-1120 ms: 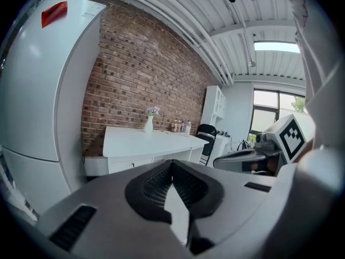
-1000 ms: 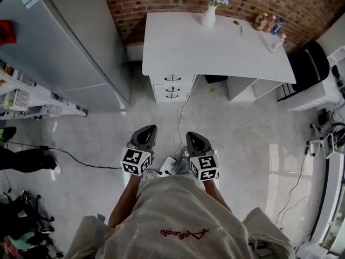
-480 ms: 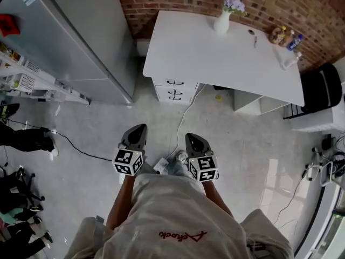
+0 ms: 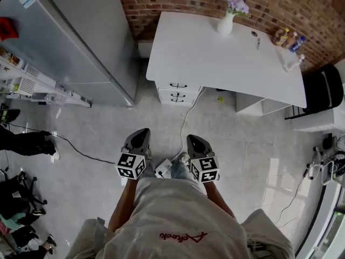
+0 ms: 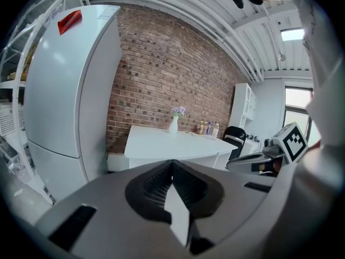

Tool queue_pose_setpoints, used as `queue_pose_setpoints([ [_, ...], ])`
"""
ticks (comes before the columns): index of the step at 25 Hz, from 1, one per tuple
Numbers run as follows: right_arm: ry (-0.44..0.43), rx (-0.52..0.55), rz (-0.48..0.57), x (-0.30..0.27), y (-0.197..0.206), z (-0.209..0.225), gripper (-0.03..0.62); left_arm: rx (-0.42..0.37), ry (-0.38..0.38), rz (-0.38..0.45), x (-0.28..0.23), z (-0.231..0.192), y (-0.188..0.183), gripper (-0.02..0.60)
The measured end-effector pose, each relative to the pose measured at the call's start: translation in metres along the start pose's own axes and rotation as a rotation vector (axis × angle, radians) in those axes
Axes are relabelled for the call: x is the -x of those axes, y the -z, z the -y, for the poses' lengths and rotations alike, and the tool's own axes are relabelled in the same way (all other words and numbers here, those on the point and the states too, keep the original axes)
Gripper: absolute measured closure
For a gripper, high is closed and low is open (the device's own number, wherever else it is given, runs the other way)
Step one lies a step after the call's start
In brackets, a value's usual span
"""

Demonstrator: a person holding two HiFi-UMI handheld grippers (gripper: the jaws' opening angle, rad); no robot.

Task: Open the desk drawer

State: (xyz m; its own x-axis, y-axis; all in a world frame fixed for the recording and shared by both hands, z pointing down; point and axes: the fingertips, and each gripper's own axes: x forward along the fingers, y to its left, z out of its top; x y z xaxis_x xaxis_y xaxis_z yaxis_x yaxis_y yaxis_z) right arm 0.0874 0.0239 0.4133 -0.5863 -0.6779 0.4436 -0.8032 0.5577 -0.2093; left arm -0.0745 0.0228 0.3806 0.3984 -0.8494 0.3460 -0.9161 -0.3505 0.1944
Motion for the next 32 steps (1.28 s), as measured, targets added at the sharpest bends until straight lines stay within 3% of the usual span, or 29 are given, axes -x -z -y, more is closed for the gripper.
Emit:
queue_pose_setpoints([
  [10, 0.064, -0.003, 0.004, -0.032, -0.016, -0.018, 0.577, 0.007, 0.058, 0.000, -0.002, -0.045, -0.008, 0.569],
  [20, 0.084, -0.043, -0.019, -0.052, -0.007, -0.003, 0.577, -0.018, 0.110, -0.082, -0.029, -0.043, 0.015, 0.569],
  [32, 0.076, -0.028, -0.104, -0.086, 0.063, 0.012, 0.577, 0.004, 0.202, -0.151, -0.068, -0.027, 0.079, 0.569],
])
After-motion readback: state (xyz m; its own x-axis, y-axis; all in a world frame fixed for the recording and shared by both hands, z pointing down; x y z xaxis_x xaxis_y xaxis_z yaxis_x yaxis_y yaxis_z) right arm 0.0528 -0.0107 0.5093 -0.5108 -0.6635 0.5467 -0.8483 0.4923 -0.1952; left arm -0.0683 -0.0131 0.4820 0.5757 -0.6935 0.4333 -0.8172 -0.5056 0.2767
